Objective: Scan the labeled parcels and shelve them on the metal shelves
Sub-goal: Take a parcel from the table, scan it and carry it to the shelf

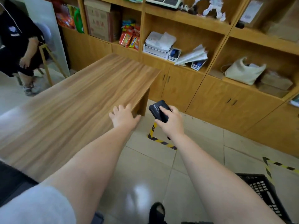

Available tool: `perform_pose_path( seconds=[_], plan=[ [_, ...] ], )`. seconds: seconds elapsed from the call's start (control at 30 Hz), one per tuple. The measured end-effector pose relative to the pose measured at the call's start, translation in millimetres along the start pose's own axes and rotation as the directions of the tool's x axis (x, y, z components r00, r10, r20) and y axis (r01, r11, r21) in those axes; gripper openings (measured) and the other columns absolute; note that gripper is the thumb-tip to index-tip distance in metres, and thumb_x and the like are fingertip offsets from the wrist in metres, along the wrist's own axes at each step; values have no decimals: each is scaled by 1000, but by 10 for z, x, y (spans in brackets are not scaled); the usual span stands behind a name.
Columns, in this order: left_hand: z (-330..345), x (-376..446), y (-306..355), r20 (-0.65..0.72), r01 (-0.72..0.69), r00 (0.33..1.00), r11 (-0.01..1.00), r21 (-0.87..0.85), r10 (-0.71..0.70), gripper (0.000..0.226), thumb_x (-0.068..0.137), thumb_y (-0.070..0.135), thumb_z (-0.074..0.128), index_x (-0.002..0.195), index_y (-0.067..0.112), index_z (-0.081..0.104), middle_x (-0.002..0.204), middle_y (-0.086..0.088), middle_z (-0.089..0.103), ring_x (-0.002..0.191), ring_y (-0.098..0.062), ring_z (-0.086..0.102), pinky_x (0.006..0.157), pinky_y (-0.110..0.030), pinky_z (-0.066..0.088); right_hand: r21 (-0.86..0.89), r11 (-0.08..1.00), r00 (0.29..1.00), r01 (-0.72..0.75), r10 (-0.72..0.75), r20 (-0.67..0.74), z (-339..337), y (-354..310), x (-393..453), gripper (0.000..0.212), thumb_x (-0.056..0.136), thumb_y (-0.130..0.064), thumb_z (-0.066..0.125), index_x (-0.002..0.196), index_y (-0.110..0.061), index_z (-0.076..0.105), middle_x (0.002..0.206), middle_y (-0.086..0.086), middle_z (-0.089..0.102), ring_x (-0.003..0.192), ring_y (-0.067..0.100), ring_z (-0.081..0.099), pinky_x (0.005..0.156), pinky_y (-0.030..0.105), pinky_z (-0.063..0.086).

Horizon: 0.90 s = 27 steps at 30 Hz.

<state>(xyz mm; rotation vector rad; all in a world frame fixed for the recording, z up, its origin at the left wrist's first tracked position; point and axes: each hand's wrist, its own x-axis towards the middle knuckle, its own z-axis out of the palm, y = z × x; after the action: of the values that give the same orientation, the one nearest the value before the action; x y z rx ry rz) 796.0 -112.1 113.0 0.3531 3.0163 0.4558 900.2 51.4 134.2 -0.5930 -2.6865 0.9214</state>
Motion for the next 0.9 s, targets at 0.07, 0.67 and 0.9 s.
perform_pose_path(
  seconds=[0.07, 0.67, 0.9],
  plan=[
    [162, 458, -45, 21, 58, 998, 998, 17, -59, 65, 91, 61, 54, 144, 26, 41, 140, -13, 46, 131, -37, 36, 105, -52, 30, 6, 1000, 999, 11, -12, 51, 104, 140, 507, 59, 84, -35, 73, 140, -30, 52, 152, 0, 34, 137, 24, 32, 112, 41, 33],
    [488, 3824, -309, -5, 462, 887, 887, -28, -462, 67, 91, 59, 56, 150, 35, 34, 156, -10, 31, 145, -37, 20, 116, -55, 21, 51, 966, 881, 254, -253, 399, 1529, -86, 5071, 58, 85, -35, 74, 139, -31, 54, 152, -1, 33, 136, 26, 32, 111, 43, 35],
    [721, 4921, -565, 98, 497, 861, 867, 38, -499, 68, 92, 61, 52, 151, 34, 30, 158, -10, 27, 147, -35, 17, 118, -55, 15, 50, 975, 820, 217, -210, 532, 2381, -237, 6039, 58, 82, -36, 76, 136, -33, 56, 149, -4, 36, 135, 23, 35, 110, 44, 38]
  ],
)
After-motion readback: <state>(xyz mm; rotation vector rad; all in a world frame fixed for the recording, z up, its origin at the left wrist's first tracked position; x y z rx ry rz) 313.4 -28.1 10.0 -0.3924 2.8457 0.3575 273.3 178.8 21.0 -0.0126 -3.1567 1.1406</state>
